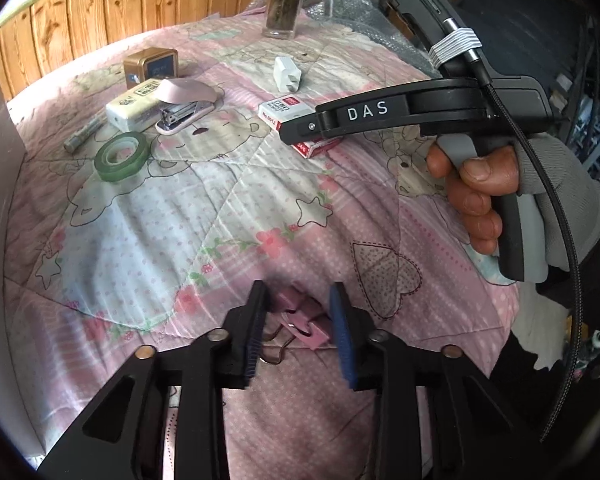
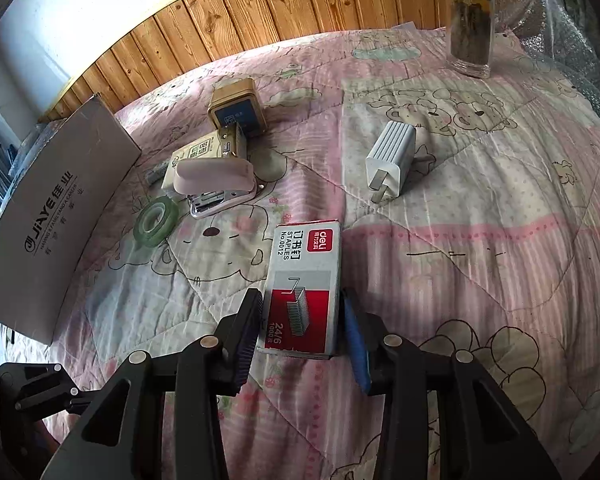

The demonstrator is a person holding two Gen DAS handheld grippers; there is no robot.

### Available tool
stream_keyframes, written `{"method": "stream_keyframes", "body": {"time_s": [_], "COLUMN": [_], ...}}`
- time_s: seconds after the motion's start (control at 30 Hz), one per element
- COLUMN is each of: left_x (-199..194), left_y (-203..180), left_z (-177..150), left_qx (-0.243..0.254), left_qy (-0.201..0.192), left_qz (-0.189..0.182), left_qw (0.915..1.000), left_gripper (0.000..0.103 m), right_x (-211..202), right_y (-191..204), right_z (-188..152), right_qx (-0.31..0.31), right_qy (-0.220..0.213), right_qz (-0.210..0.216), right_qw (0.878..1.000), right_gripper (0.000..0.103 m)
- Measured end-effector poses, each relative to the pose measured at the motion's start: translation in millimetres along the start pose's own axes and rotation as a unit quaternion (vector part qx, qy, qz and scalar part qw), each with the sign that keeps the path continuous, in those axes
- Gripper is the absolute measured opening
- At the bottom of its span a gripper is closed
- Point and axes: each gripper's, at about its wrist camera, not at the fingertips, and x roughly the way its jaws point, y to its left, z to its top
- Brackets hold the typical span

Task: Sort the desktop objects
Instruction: 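Grasp the pink binder clips with the left tool while the right tool grasps the red staple box, then carry the binder clips in the left tool over the box while the right tool carries the staple box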

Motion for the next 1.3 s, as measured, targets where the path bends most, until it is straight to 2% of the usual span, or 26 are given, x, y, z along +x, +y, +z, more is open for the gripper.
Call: {"method": "stream_keyframes", "body": {"time_s": [0.1, 0.23, 0.27, 0.3, 0.33, 0.43, 0.57, 0.8, 0.83, 1.03, 1.1, 1.3], "left_x": [-4.2, -14.6, -16.3, -16.3, -18.1, -24.7, -10.8, -2.0, -2.4, -7.5, -13.1, -44.5], "left_y": [6.7, 4.2, 3.5, 2.4, 1.0, -7.0, -12.2, -10.4, -8.8, 5.3, 10.4, 20.2], "left_z": [-1.0, -2.2, -2.8, -2.9, -3.9, -9.5, -9.3, -10.9, -9.8, -8.9, -9.2, -3.2], "left_qx": [-0.023, -0.026, -0.024, -0.020, -0.015, 0.026, 0.091, 0.160, 0.156, 0.085, 0.056, -0.018], "left_qy": [-0.009, -0.022, -0.021, -0.015, -0.014, -0.012, -0.003, 0.000, -0.002, -0.015, -0.017, -0.039], "left_qz": [-0.009, 0.000, 0.003, 0.001, -0.003, -0.022, 0.027, 0.003, -0.006, -0.007, 0.004, 0.033], "left_qw": [0.9997, 0.9994, 0.9995, 0.9997, 0.9998, 0.9993, 0.9955, 0.9871, 0.9878, 0.9963, 0.9983, 0.9985], "left_gripper": [0.023, 0.020, 0.022, 0.035, 0.039, 0.052, 0.053, 0.050, 0.038, 0.038, 0.038, 0.038], "right_x": [-3.7, -18.5, -21.3, -23.6, -26.1, -32.9, -37.9, -49.0, -49.5, -55.8, -57.7, -65.4], "right_y": [-0.3, 9.1, 11.6, 14.3, 16.1, 20.3, 23.3, 19.4, 18.7, 24.0, 28.9, 49.3], "right_z": [0.4, -3.1, -4.6, -6.3, -8.1, -15.0, -25.9, -41.0, -42.6, -48.3, -48.9, -45.9], "right_qx": [0.004, 0.000, 0.000, 0.000, 0.002, 0.009, 0.010, 0.019, 0.022, 0.027, 0.022, 0.000], "right_qy": [0.003, -0.006, -0.008, -0.008, -0.009, -0.012, -0.009, -0.008, -0.007, -0.012, -0.014, -0.020], "right_qz": [0.005, 0.015, 0.018, 0.020, 0.023, 0.031, 0.029, 0.021, 0.019, 0.024, 0.026, 0.038], "right_qw": [1.000, 1.000, 1.000, 1.000, 1.000, 0.999, 0.999, 1.000, 1.000, 0.999, 0.999, 0.999], "right_gripper": [0.041, 0.041, 0.041, 0.041, 0.041, 0.041, 0.041, 0.041, 0.041, 0.041, 0.041, 0.041]}}
